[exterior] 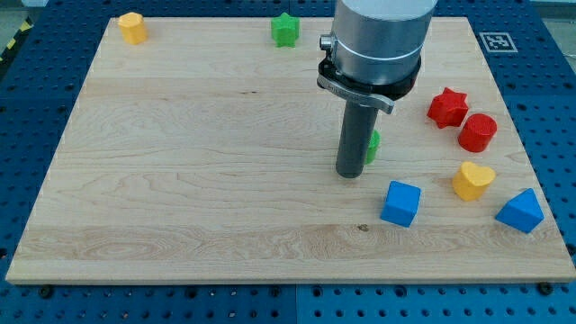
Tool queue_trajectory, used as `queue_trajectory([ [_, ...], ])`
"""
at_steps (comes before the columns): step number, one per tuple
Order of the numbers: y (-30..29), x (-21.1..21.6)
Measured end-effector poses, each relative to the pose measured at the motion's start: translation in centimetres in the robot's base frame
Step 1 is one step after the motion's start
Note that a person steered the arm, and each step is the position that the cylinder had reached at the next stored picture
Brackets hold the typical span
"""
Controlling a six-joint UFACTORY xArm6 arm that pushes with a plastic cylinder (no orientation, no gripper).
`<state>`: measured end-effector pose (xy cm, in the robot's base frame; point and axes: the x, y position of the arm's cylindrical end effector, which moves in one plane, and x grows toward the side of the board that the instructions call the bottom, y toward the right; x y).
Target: Push the green circle to the left of the red star
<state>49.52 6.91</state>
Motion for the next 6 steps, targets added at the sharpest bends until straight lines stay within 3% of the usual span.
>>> queue_trajectory([
  [3, 4.8, -3.6],
  [6, 7.4, -11.0],
])
